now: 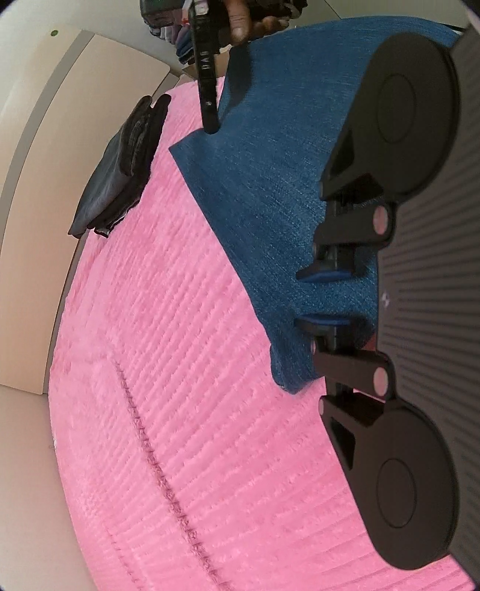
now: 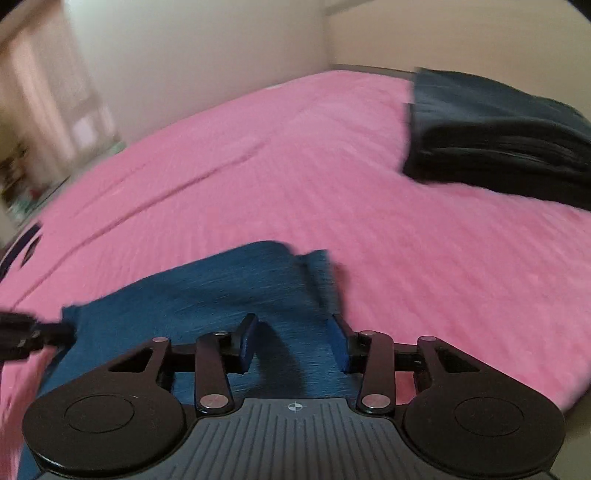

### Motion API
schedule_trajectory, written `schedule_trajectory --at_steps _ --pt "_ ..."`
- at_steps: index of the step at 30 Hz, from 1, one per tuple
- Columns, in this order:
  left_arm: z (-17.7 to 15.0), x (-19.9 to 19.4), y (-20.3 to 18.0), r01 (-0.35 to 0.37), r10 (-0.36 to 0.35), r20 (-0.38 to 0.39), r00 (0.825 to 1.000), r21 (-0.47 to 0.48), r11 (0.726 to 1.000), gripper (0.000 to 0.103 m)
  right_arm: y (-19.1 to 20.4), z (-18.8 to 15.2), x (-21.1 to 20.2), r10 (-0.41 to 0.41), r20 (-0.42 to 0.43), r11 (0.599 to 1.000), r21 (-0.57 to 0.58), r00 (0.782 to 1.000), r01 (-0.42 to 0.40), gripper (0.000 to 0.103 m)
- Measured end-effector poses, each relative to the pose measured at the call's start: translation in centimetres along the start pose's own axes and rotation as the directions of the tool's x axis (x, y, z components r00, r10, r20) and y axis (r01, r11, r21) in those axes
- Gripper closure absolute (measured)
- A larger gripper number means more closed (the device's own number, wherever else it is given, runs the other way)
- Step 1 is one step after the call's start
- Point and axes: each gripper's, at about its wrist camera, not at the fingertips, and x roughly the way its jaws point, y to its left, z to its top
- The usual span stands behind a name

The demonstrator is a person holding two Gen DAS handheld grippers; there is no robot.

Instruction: Fold clothes

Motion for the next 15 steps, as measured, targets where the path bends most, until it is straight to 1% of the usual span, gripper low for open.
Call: schedule_trajectory --at_steps 2,4,5,6,7,8,9,10,11,12,13,14,15 --pt "0.1 -0.7 -0.2 -0.012 0.012 0.004 1.000 0.000 1.000 0.085 0.0 -0.7 -2.4 0.007 0.037 1.000 0.012 0.999 -0.007 0.062" --pt "-0.1 -1.8 -0.6 -0.033 0.033 0.013 0.999 0.014 0.999 0.080 0.4 -1.7 -5.3 0.022 0.094 1.000 -0.003 0.995 -0.022 0.062" --pt "-0.3 -2.6 -1.0 -0.051 0.051 0.022 0.998 0.031 0.998 0.073 0.8 -2.2 -6.8 0.026 0.136 0.999 -0.041 0.990 -0.021 0.060" --pt "-0.6 -3.4 -1.4 -0.069 0.068 0.032 0.997 0.048 0.996 0.073 1.3 -2.6 -8.3 0.030 0.174 0.997 -0.078 0.984 -0.017 0.042" --pt "-1.1 -4.5 -1.9 -0.077 0.075 0.039 0.996 0.071 0.994 0.073 1.9 -3.2 -9.7 0.031 0.206 0.994 -0.109 0.978 -0.008 0.016" --pt "-1.7 -5.6 -2.6 -0.082 0.078 0.046 0.996 0.096 0.992 0.072 2.4 -4.2 -11.2 0.030 0.235 0.990 -0.138 0.972 0.002 0.011" --pt "-2.3 -6.6 -3.1 -0.082 0.078 0.049 0.996 0.107 0.991 0.070 2.9 -5.2 -12.5 0.035 0.254 0.988 -0.154 0.966 0.004 0.010" --pt "-3.0 -7.5 -3.5 -0.075 0.071 0.052 0.996 0.098 0.992 0.069 2.9 -6.1 -13.4 0.046 0.256 0.991 -0.135 0.966 -0.011 0.010" --pt "-3.7 -8.5 -3.9 -0.066 0.062 0.056 0.997 0.085 0.994 0.067 2.7 -7.1 -13.9 0.054 0.251 0.995 -0.089 0.966 -0.033 0.010" --pt "-4.4 -9.4 -4.6 -0.067 0.061 0.068 0.996 0.096 0.993 0.065 2.5 -8.2 -14.4 0.063 0.247 0.998 -0.042 0.967 -0.054 0.010" --pt "-5.2 -10.2 -5.4 -0.072 0.062 0.082 0.995 0.117 0.991 0.064 2.2 -9.2 -14.7 0.067 0.240 0.997 0.006 0.969 -0.071 0.010" --pt "-5.9 -10.8 -6.5 -0.086 0.071 0.095 0.993 0.161 0.983 0.063 1.7 -10.2 -14.6 0.064 0.229 0.995 0.055 0.971 -0.079 0.010" --pt "-6.6 -11.2 -7.7 -0.103 0.082 0.107 0.991 0.214 0.971 0.063 1.8 -11.2 -14.5 0.053 0.217 0.998 0.030 0.975 -0.061 0.010"
